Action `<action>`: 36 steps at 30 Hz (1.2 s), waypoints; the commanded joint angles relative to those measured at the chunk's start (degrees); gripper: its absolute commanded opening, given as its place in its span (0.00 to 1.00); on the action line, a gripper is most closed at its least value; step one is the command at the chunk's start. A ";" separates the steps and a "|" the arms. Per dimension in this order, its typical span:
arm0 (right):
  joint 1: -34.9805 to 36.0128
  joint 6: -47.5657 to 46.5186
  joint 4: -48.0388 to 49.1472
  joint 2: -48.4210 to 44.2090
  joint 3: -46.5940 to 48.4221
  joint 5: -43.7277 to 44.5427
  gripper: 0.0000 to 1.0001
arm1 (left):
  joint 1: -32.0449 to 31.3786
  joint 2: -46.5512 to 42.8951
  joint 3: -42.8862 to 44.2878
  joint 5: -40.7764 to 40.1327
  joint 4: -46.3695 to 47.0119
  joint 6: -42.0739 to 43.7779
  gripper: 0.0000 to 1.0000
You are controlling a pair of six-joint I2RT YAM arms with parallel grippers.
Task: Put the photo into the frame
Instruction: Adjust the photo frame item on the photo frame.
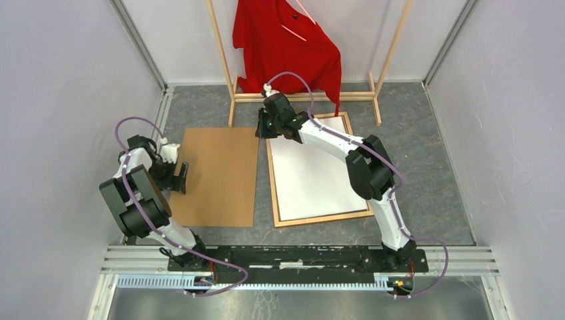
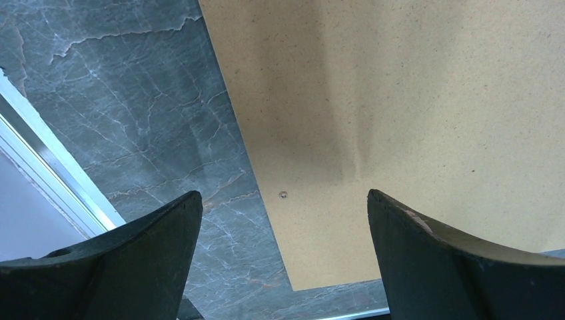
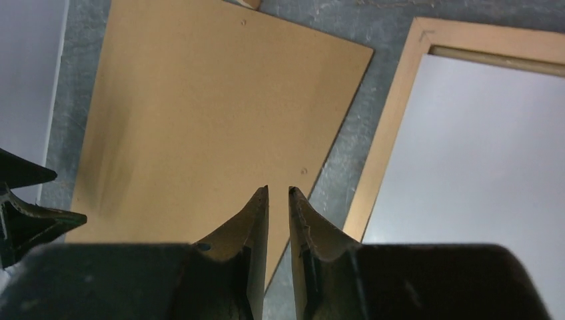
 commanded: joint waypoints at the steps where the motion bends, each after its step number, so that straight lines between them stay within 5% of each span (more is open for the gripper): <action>1: -1.30 -0.25 4.59 4.60 3.75 -3.55 0.22 | 0.13 0.81 1.69 1.18 0.59 0.42 1.00; 36: -8.74 1.53 16.02 13.77 4.66 -7.02 0.17 | 0.17 1.08 1.42 -2.39 0.61 1.19 1.00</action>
